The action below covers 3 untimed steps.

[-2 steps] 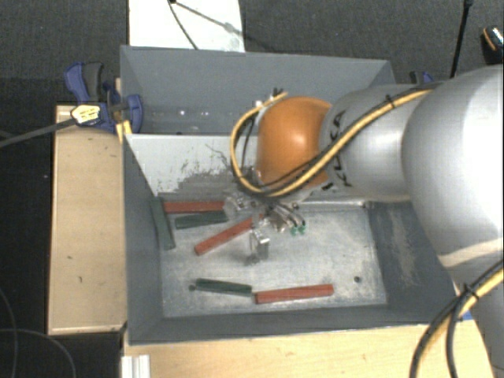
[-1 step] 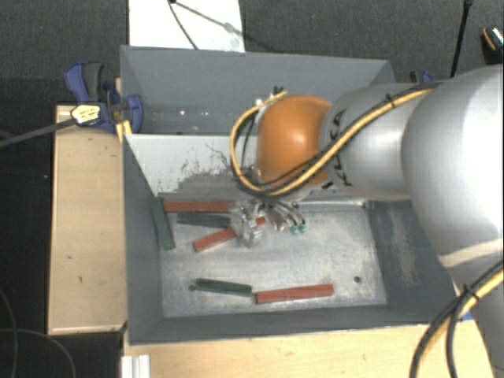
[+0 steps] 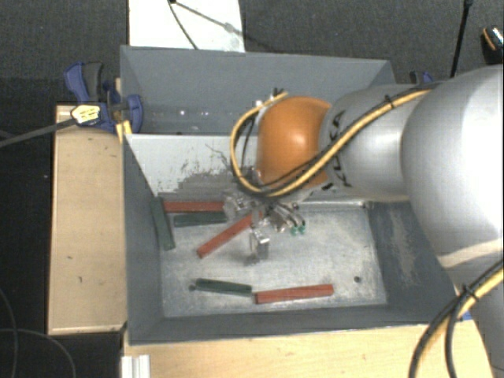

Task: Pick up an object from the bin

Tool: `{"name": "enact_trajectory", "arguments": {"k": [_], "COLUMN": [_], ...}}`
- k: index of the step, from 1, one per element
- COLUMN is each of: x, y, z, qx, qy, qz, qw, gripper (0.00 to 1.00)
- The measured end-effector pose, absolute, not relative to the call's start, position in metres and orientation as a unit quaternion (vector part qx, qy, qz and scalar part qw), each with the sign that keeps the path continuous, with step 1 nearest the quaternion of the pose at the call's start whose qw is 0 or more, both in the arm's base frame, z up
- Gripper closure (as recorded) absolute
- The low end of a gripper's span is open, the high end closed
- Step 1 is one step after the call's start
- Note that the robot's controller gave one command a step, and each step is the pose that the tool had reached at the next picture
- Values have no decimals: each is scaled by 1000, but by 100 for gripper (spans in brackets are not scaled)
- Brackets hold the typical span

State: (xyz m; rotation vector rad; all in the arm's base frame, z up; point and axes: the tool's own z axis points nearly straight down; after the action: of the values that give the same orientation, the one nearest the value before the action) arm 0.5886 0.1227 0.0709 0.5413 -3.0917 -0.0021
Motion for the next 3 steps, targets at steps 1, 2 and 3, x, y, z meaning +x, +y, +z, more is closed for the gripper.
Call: {"name": "enact_trajectory", "arguments": {"k": [1,2,3], "x": [590,589,589], "y": [123,123,123], "z": [73,71,72], "qx": [171,171,171], "qy": [-985,-985,-985], "qz": [-1,-1,-1], "qw": [0,2,0], "gripper": [100,0,100]}}
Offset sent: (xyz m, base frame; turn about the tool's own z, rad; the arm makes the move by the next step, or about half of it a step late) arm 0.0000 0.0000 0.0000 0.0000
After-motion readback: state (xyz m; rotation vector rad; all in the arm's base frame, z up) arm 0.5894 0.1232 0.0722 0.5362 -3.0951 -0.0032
